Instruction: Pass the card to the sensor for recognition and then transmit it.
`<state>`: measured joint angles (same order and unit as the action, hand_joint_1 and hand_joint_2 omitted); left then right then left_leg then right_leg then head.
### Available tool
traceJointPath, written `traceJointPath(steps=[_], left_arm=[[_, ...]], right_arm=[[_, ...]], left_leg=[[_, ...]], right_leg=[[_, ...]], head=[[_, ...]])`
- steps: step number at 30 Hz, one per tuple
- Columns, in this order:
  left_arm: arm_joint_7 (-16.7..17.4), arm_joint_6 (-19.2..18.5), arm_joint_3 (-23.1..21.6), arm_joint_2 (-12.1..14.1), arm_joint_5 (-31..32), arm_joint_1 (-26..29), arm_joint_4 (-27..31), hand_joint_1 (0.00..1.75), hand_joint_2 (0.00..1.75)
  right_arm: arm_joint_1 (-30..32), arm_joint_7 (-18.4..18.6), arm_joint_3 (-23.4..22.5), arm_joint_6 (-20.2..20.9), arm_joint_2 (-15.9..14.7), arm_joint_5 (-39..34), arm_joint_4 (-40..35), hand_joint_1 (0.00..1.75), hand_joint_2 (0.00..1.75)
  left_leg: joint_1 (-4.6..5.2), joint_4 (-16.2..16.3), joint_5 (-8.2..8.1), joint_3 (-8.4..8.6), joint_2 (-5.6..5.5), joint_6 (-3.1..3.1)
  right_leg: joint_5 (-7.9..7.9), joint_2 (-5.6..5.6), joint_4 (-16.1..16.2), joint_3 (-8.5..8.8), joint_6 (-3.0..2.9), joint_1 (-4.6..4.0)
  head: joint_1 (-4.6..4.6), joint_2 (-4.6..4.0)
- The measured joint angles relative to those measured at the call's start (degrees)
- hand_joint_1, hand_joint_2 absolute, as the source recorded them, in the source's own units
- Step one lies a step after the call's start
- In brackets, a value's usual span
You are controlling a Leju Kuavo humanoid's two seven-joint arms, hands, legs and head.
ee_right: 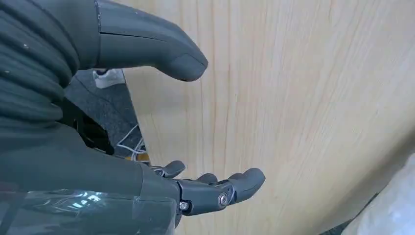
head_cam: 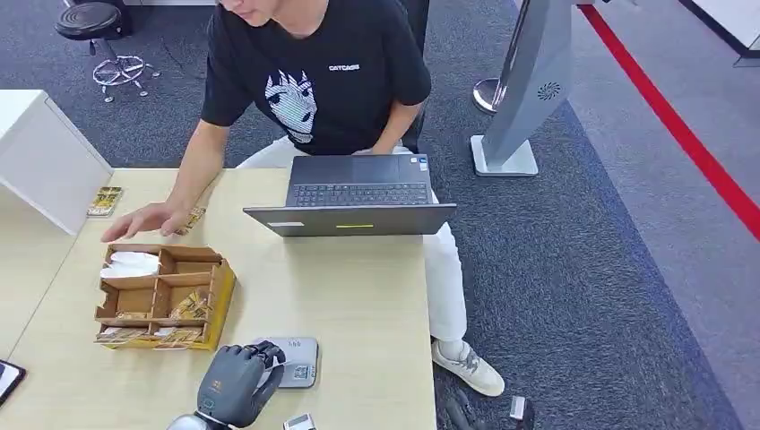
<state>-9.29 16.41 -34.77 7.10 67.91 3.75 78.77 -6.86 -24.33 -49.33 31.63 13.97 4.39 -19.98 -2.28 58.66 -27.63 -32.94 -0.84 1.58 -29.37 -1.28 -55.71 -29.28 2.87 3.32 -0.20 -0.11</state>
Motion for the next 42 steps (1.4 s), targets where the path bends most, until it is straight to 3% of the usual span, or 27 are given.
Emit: traceJointPath(steps=[3,6,9,14,18,28,37,38,39,40,42], left_arm=[[0.0,0.4,0.0,0.0,0.1,0.0,0.0,1.75,1.75],[-0.7,3.2,0.0,0.0,0.6,0.0,0.2,1.75,1.75],[-1.7,5.3,0.3,0.0,2.3,0.1,3.6,1.75,1.75],[-2.4,2.6,3.7,-0.4,4.8,-0.8,12.6,1.75,1.75],[0.1,-0.9,6.7,-0.1,6.9,-3.8,16.3,1.75,1.75],[3.8,-3.3,16.4,3.8,8.4,-8.7,15.9,1.75,1.75],[3.5,-3.4,20.6,4.0,8.1,-9.1,14.8,1.75,1.75],[3.2,-3.4,21.0,4.0,8.1,-9.1,14.7,0.35,1.75],[3.0,-3.3,21.4,3.8,8.1,-9.1,14.6,0.35,1.75],[2.7,-3.2,21.6,3.7,8.1,-9.0,14.6,0.00,1.75],[2.3,-3.0,22.0,3.4,8.1,-8.9,14.6,0.00,1.75]], right_arm=[[0.0,0.0,0.1,0.0,0.0,0.0,0.0,0.00,1.75],[0.1,-0.4,0.2,-0.3,0.0,-0.3,0.0,0.00,1.75],[0.5,-0.5,0.2,-0.4,0.0,-0.4,0.0,0.00,1.75],[0.8,-0.5,0.3,-1.0,0.0,-0.8,0.0,0.00,1.75],[0.8,-0.4,0.8,-1.3,0.0,-0.3,0.0,0.00,1.75],[0.7,-0.7,2.1,-2.1,0.0,0.1,0.4,0.00,1.75],[0.5,-1.2,2.6,-2.4,0.0,-0.1,0.7,0.00,1.75],[0.5,-1.2,2.7,-2.4,0.0,-0.1,0.7,0.00,1.75],[0.5,-1.1,2.7,-2.4,0.0,-0.3,0.7,0.00,1.75],[0.5,-1.0,2.7,-2.3,0.0,-0.4,0.7,0.00,1.75],[0.5,-1.0,2.7,-2.3,0.0,-0.5,0.7,0.00,1.75]], left_leg=[[0.00,0.0,0.00,0.00,0.00,0.00],[0.00,0.0,0.00,0.00,0.00,0.00],[0.00,0.0,0.00,-0.01,0.00,0.00],[0.00,0.0,0.01,-0.01,-0.01,0.00],[-0.01,0.0,0.04,-0.01,-0.02,0.01],[-0.01,0.0,0.05,-0.01,-0.01,0.01],[-0.01,0.0,0.04,-0.01,0.02,0.01],[-0.01,0.0,0.04,-0.01,0.03,0.01],[-0.01,0.0,0.04,-0.01,0.03,0.01],[-0.01,0.0,0.03,-0.02,0.04,0.01],[-0.01,0.0,0.03,-0.02,0.02,0.00]], right_leg=[[0.00,0.00,0.0,0.00,0.00,0.00],[0.00,0.00,0.0,-0.01,0.00,0.00],[0.00,0.00,0.0,-0.01,0.00,0.00],[0.00,0.02,0.0,-0.01,0.00,0.00],[0.03,0.02,0.0,0.01,-0.02,0.00],[0.03,-0.01,-0.1,-0.01,-0.02,0.00],[0.03,-0.04,-0.1,-0.02,-0.02,0.00],[0.03,-0.05,-0.1,-0.02,-0.02,0.00],[0.03,-0.07,-0.1,-0.02,-0.02,0.00],[0.03,-0.07,-0.1,-0.03,-0.02,0.00],[0.02,-0.06,-0.1,-0.03,-0.03,0.00]], head=[[0.00,0.00],[0.00,0.00],[0.00,0.00],[0.02,0.00],[0.02,0.00],[0.00,0.00],[0.02,0.00],[-0.02,0.00],[0.02,0.00],[-0.02,0.00],[0.02,0.00]])
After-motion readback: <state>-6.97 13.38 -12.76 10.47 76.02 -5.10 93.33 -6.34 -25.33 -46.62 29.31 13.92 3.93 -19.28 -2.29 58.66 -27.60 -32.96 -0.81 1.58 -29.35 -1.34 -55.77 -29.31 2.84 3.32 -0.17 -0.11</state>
